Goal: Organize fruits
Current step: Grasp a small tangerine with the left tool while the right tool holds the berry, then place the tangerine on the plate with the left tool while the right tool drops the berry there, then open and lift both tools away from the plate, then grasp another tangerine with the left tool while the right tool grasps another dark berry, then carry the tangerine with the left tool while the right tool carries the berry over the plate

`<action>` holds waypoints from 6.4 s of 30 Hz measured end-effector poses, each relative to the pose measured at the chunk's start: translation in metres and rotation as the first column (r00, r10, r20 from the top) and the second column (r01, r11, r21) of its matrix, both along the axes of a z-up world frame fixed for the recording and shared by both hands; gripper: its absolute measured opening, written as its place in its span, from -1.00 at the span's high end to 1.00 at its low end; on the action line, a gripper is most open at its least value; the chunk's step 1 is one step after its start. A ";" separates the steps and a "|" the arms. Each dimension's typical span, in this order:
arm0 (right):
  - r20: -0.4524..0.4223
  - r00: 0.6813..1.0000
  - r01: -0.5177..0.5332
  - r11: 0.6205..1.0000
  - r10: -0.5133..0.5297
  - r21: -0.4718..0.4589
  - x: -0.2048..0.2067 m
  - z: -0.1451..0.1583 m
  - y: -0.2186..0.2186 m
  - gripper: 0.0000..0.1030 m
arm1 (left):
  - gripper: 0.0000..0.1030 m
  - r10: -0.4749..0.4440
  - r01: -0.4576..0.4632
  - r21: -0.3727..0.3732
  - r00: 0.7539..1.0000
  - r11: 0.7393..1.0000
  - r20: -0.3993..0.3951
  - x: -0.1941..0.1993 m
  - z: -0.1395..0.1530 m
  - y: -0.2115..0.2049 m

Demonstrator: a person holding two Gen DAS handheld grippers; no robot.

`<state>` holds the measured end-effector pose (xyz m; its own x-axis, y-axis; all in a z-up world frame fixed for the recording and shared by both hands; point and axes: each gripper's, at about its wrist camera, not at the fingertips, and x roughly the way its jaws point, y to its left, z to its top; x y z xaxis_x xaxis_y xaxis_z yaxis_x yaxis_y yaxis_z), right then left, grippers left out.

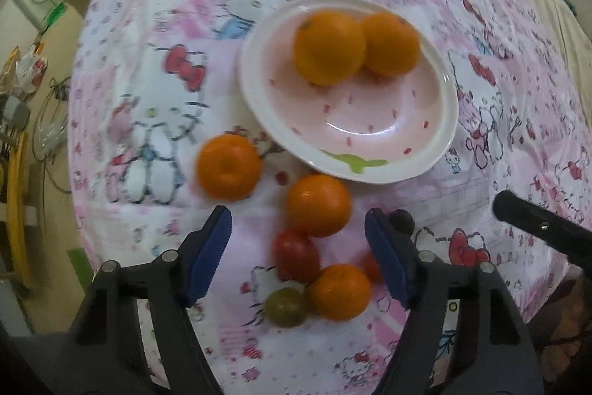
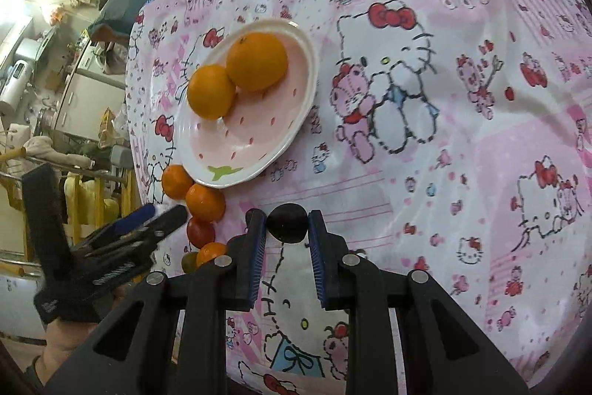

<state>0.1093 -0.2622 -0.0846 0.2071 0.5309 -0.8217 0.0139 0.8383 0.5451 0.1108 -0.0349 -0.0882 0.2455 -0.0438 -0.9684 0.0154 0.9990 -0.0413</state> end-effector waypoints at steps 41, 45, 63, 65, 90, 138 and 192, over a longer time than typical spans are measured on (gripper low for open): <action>0.137 0.990 0.015 1.000 -0.015 -0.004 -0.002 0.058 0.001 0.53 | 0.32 -0.027 0.026 0.012 0.985 1.000 0.173 -0.019 0.056 0.019; 0.176 0.984 0.004 1.000 -0.003 0.000 0.004 0.077 0.006 0.53 | 0.32 -0.003 0.008 -0.027 0.983 1.000 0.185 -0.012 0.072 0.026; 0.179 0.983 -0.040 0.999 0.041 -0.007 0.078 0.054 0.014 0.53 | 0.32 -0.051 0.050 0.006 0.989 0.999 0.138 0.049 0.051 0.023; 0.168 0.984 -0.051 0.999 0.053 -0.015 0.087 0.046 0.017 0.53 | 0.32 -0.066 0.067 -0.002 0.991 0.998 0.117 0.056 0.043 0.019; -0.005 0.998 -0.056 0.997 0.056 0.058 0.115 -0.025 0.031 0.46 | 0.27 -0.044 0.043 -0.024 0.998 0.999 -0.054 0.093 -0.010 0.005; 0.068 0.998 -0.020 1.000 0.019 0.015 0.033 0.027 0.019 -0.39 | -0.52 0.088 -0.080 -0.070 0.988 0.994 0.124 0.019 0.049 0.069; -0.076 0.981 -0.184 0.980 0.178 -0.070 0.015 -0.033 0.087 0.63 | 0.22 -0.001 0.001 0.005 1.000 1.000 0.014 0.029 -0.011 0.058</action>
<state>0.1242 -0.1754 -0.1176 0.0543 0.4895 -0.8703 -0.1065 0.8695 0.4824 0.1396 0.0228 -0.0987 0.2594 -0.0397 -0.9650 0.0172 0.9992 -0.0364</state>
